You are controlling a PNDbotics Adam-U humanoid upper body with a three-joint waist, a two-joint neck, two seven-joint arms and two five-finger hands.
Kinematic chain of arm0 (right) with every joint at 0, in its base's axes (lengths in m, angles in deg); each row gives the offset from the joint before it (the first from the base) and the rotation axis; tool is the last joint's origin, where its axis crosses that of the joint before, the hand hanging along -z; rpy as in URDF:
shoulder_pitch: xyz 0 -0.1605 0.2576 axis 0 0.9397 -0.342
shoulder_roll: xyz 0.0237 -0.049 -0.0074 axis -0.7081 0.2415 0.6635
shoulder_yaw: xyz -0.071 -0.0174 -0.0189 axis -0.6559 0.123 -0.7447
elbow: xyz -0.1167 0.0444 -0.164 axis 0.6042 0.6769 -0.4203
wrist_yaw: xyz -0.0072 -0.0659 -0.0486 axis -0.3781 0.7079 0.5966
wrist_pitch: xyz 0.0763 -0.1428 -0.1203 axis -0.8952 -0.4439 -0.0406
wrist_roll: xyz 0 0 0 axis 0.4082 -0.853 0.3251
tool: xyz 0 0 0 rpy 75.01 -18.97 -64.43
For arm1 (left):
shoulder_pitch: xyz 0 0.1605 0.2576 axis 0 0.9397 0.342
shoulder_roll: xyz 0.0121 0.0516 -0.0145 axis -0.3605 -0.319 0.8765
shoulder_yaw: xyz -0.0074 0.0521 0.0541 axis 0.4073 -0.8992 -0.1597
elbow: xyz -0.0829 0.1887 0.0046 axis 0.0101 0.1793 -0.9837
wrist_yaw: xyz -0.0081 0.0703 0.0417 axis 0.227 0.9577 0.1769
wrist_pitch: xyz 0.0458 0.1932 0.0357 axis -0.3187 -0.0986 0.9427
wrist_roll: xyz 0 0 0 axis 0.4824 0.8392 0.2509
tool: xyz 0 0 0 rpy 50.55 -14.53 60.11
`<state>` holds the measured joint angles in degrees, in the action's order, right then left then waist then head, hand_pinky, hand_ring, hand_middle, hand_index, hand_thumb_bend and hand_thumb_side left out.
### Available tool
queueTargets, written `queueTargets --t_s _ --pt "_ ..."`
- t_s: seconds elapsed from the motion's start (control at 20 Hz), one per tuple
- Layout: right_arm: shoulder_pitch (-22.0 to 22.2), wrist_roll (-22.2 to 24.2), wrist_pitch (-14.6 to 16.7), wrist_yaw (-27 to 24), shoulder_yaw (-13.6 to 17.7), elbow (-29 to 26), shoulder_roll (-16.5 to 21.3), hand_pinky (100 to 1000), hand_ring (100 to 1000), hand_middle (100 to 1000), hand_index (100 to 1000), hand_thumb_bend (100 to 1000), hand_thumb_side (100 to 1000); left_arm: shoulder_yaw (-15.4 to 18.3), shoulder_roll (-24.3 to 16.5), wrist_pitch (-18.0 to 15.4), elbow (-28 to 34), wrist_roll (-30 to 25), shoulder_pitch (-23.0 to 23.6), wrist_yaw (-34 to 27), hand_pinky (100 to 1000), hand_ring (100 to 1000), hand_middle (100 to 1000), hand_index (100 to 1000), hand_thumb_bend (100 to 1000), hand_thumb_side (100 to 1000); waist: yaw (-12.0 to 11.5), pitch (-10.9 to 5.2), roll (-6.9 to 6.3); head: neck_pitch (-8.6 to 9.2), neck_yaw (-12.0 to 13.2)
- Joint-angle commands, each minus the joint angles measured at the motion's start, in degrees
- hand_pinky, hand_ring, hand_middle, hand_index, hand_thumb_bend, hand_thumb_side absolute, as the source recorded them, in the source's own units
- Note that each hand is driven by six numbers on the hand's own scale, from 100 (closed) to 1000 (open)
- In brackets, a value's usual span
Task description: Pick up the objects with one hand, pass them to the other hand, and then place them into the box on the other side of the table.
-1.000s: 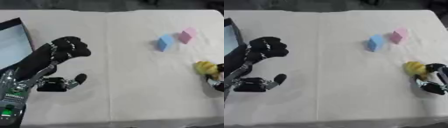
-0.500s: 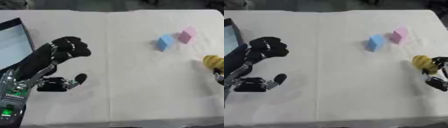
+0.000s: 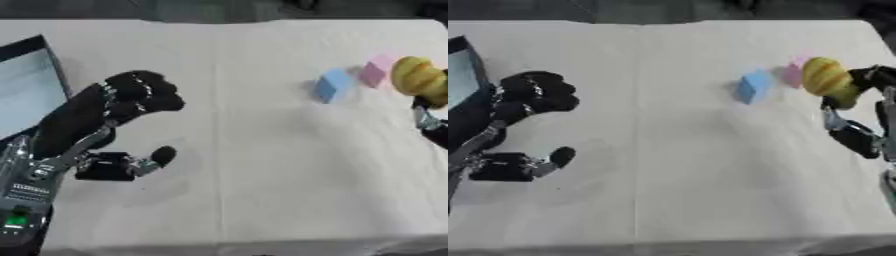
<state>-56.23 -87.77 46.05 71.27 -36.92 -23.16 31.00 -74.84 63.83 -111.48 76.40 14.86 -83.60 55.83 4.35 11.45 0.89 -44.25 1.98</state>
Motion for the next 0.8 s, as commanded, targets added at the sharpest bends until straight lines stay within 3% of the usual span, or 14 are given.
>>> queueTargets --t_s 0.05,0.35,0.8 --pt "-2.17 4.58 3.09 -1.98 -3.78 -6.51 0.57 797 492 415 443 100 134 0.28 -1.6 -0.07 1.04 0.55 -0.94 0.06 855 790 715 880 300 100 -0.14 -0.96 -0.13 0.14 -0.04" --pt "-8.59 13.91 10.03 -10.91 -11.46 -7.69 0.16 801 465 408 436 100 126 0.13 -2.3 0.05 1.04 0.94 -1.66 0.06 846 787 715 880 321 100 -0.56 -1.1 -0.36 0.14 -0.66" --pt "-17.56 26.08 11.74 -25.25 -18.09 -7.7 -2.3 794 427 404 431 100 118 -1.3 -3.07 -0.99 1.04 0.75 -3.49 -1.21 834 785 717 880 349 100 -1.5 -0.94 -0.87 0.14 -1.76"
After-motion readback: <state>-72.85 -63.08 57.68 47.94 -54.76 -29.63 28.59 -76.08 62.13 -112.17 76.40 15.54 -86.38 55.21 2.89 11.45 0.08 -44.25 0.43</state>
